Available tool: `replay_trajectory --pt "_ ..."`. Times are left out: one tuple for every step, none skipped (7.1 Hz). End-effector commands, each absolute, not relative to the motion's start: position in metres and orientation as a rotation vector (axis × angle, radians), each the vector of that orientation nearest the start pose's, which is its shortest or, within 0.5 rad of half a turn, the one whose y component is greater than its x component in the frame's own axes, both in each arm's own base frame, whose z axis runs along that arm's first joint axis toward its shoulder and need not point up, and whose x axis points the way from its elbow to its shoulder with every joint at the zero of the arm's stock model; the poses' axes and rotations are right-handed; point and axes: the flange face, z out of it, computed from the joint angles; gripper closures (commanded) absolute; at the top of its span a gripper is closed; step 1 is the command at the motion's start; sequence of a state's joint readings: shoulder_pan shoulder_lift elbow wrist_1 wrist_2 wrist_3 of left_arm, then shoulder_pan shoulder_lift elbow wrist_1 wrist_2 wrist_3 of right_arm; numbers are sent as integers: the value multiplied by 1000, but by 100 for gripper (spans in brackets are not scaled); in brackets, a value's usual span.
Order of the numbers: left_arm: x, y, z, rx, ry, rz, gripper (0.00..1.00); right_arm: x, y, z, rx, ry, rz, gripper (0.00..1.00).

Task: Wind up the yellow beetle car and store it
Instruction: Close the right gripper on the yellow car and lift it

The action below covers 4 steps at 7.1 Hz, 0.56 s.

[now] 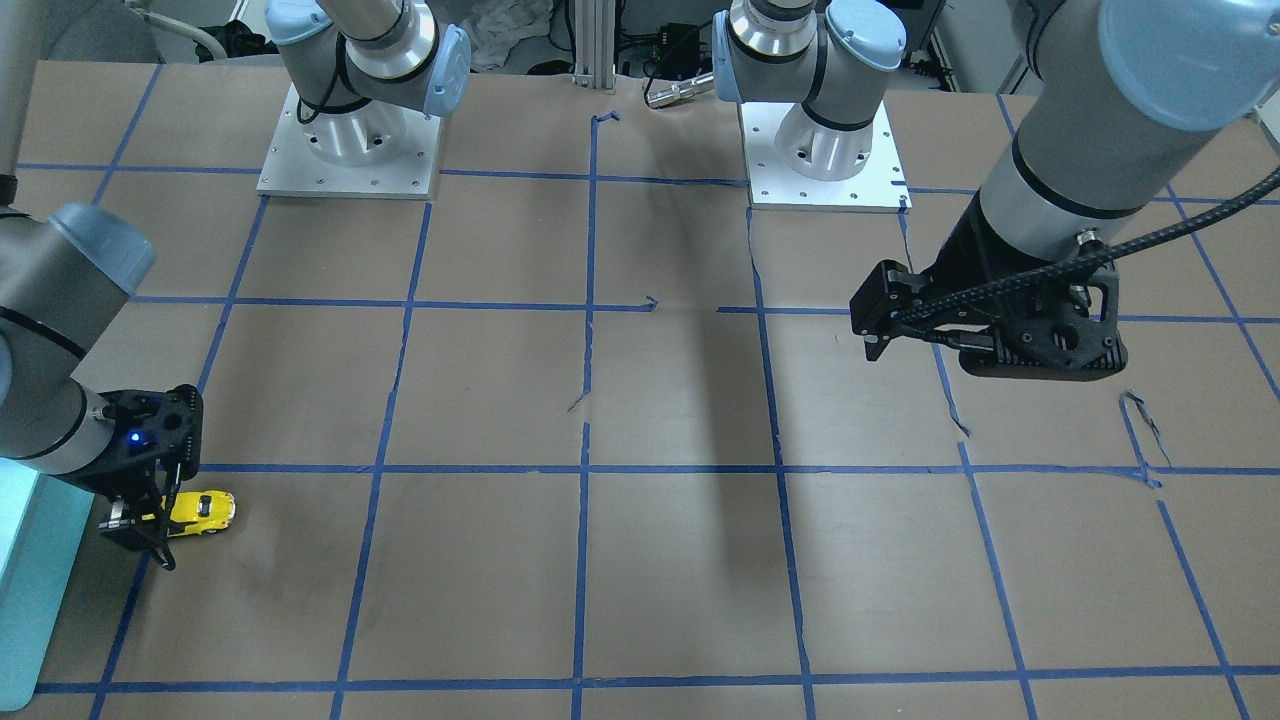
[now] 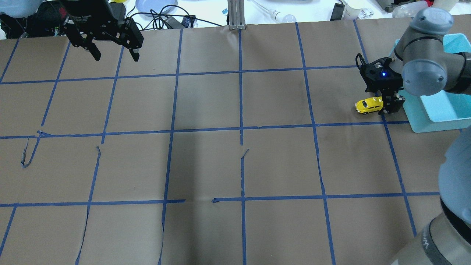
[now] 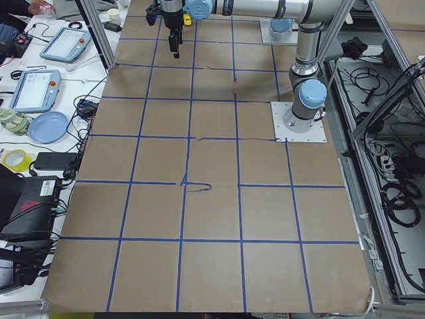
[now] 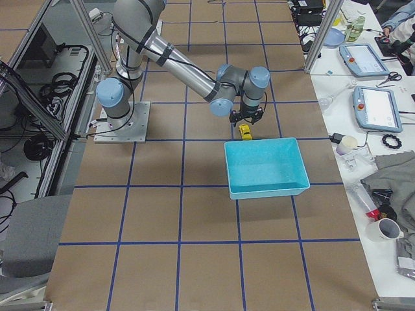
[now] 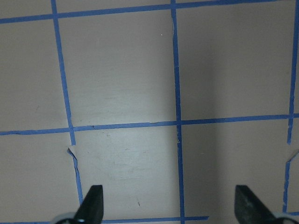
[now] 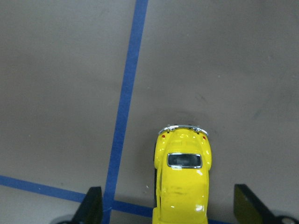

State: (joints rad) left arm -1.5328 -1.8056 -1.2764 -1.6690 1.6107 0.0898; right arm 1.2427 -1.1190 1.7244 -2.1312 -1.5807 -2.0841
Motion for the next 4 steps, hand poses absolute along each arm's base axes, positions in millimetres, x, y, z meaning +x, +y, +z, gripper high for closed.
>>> replay_trajectory --pt "-105 -591 496 70 3104 61 0 -76 -619 197 -2385 1991 33 0" --pt "-101 -592 496 73 3105 61 0 -76 -621 192 -2391 1999 27 0" --pt "-101 -592 496 73 3105 61 0 -77 -621 191 -2393 1998 29 16" --pt "-101 -592 496 73 3106 61 0 -77 -621 191 -2394 1996 27 37"
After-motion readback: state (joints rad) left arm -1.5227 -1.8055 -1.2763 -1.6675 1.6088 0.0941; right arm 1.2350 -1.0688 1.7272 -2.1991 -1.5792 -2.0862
